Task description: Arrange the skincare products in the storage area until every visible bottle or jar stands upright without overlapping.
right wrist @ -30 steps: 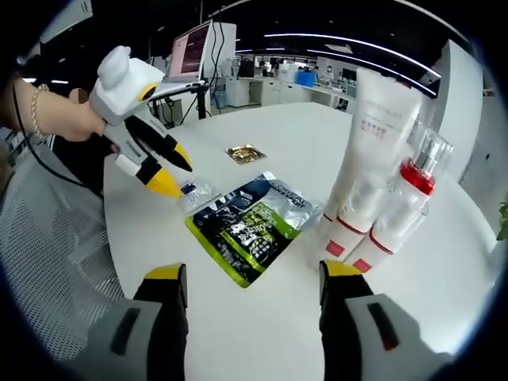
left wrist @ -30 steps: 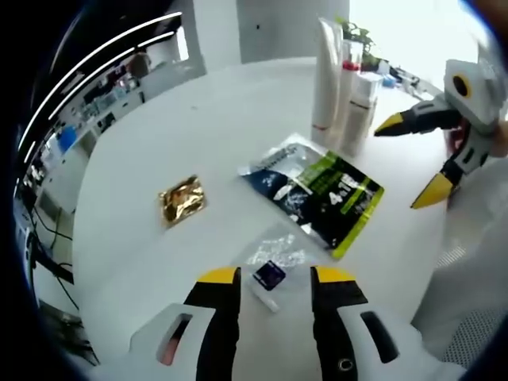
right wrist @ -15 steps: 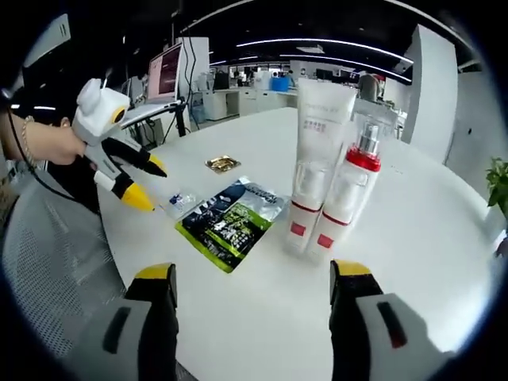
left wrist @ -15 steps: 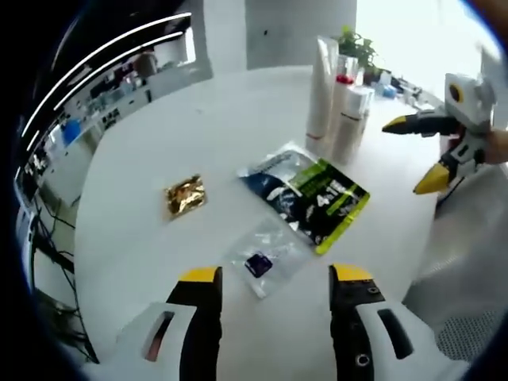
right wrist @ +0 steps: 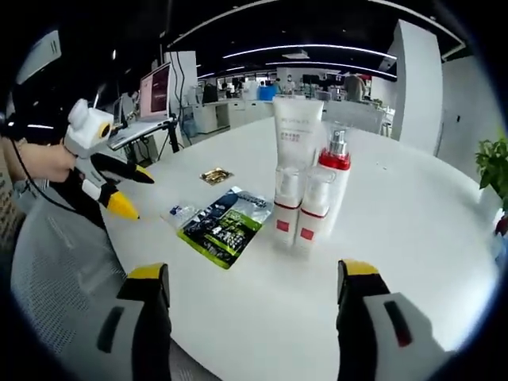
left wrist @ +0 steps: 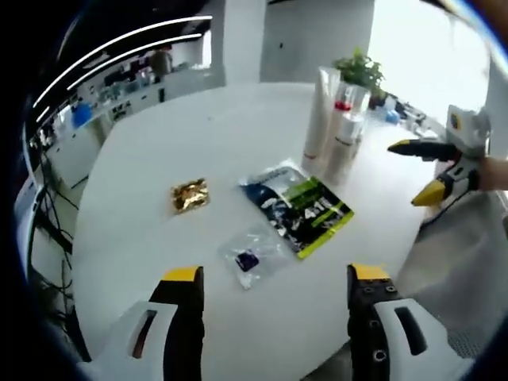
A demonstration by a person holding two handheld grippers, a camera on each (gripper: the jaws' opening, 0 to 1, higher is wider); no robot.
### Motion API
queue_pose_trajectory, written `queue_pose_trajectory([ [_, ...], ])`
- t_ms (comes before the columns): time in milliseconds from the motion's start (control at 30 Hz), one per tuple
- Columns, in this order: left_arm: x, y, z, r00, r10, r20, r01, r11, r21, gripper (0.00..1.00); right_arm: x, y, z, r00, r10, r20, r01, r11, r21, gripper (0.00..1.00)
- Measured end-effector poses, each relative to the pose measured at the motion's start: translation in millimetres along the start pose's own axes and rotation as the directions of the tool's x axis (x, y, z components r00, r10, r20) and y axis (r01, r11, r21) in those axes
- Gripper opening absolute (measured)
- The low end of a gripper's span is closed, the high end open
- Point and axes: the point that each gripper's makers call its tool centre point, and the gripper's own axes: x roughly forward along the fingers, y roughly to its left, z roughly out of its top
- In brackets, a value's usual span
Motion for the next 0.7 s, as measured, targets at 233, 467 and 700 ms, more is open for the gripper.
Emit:
queue_pose_trajectory([
  [233, -13.3, -5.7, -1.3, 0.999, -0.014, 0.049, 0.017, 0.997, -0.07, 0.8, -9.3, 0.2, 3.5, 1.0, -0.01, 0.029, 0.009, 0.999, 0.036, 0.92],
  [467, -19.9, -10.8, -17.6, 0.999, -0.016, 0.035, 0.019, 0.996, -0.09, 0.88, -13.6, -0.3, 10.7, 0.998, -0.023, 0.062, 0.02, 0.999, 0.045, 0.96],
  [700, -24.2, -7.1, -21.7, 1.0, -0.001, 0.026, 0.003, 0.995, -0.102, 0.91, -13.6, -2.9, 8.3, 0.998, -0.033, 0.059, 0.03, 0.998, 0.054, 0.98],
])
